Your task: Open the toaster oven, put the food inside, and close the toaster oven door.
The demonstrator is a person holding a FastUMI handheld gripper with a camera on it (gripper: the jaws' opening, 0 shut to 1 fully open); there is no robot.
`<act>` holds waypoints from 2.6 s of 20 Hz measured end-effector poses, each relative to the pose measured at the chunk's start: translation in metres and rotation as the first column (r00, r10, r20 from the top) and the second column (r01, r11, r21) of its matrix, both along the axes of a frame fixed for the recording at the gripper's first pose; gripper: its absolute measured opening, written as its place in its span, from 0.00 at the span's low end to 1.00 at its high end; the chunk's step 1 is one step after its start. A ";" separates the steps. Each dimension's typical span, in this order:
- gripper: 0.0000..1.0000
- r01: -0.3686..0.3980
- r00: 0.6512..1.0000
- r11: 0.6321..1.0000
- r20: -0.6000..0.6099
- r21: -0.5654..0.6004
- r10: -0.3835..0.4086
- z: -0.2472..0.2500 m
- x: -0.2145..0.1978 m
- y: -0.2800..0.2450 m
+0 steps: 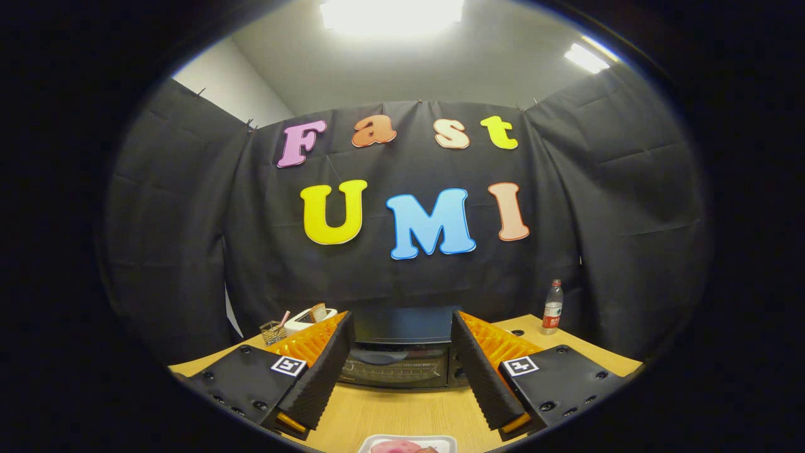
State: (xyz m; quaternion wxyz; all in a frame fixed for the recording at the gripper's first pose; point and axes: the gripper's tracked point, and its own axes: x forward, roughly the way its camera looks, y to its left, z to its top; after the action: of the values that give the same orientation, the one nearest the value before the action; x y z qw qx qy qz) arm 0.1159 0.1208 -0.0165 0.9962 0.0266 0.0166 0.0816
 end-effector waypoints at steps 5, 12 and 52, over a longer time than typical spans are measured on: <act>0.98 -0.022 0.999 1.000 -0.033 -0.008 0.022 -0.022 0.040 0.025; 0.97 -0.011 0.996 1.000 -0.085 -0.027 0.009 -0.057 0.101 0.044; 0.98 -0.015 0.952 0.986 -0.302 -0.169 -0.037 -0.190 0.053 0.046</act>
State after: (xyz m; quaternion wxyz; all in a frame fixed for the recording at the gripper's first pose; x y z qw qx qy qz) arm 0.1692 0.1663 -0.2063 0.9808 -0.0458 0.1765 0.0692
